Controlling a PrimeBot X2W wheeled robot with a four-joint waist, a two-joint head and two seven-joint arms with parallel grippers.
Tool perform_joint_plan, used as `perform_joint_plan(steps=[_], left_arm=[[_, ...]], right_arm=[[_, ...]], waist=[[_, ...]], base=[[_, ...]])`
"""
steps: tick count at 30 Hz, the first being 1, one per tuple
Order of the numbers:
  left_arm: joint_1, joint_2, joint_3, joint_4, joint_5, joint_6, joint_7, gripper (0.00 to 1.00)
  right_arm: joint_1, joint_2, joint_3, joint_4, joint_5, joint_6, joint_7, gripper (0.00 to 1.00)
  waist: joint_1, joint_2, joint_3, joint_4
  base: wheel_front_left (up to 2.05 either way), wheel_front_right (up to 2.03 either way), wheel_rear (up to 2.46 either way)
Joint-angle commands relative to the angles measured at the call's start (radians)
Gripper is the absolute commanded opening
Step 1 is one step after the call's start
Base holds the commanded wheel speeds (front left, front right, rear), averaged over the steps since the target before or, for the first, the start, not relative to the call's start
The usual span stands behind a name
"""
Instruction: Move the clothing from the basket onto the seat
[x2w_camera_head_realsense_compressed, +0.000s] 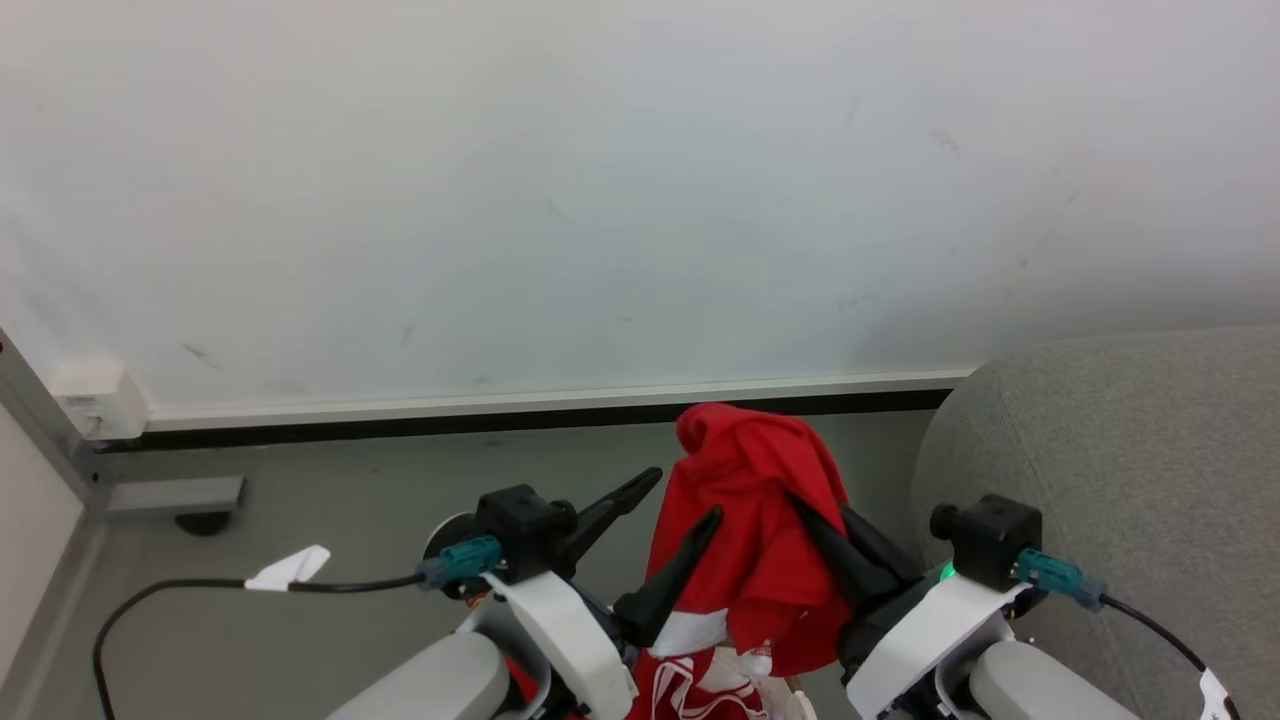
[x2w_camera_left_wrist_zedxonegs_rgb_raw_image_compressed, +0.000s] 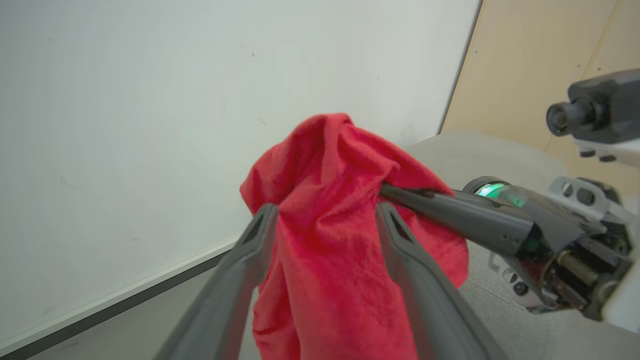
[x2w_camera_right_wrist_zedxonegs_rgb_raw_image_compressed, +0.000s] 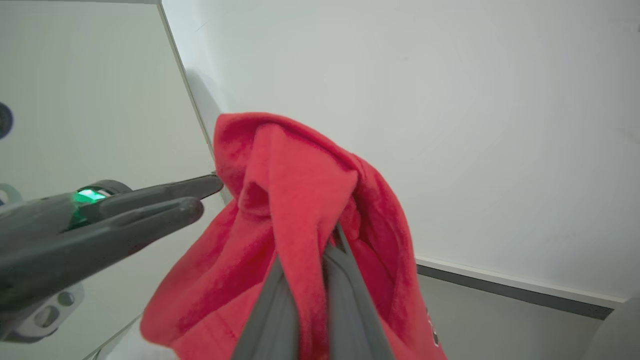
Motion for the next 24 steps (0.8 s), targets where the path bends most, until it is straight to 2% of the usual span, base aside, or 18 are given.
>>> perform_joint_plan(steps=[1, 12, 24], left_arm=[[0.010, -0.001, 0.003, 0.003, 0.015, 0.001, -0.005, 1.00], [0.038, -0.009, 0.027, 0.005, 0.045, -0.004, -0.007, 1.00], [0.067, -0.028, 0.059, -0.017, 0.078, -0.015, -0.007, 1.00]], right_arm=[[0.015, -0.005, -0.012, -0.007, -0.010, -0.002, -0.004, 0.00], [0.029, -0.060, -0.077, -0.031, -0.037, -0.002, -0.004, 0.00], [0.046, -0.128, -0.141, -0.065, -0.066, -0.002, -0.004, 0.00]], waist=[[0.0000, 0.0000, 0.001, -0.002], [0.0000, 0.0000, 0.011, -0.059], [0.0000, 0.0000, 0.033, -0.223]], base=[[0.00, 0.00, 0.00], [0.00, 0.00, 0.00], [0.00, 0.00, 0.00]])
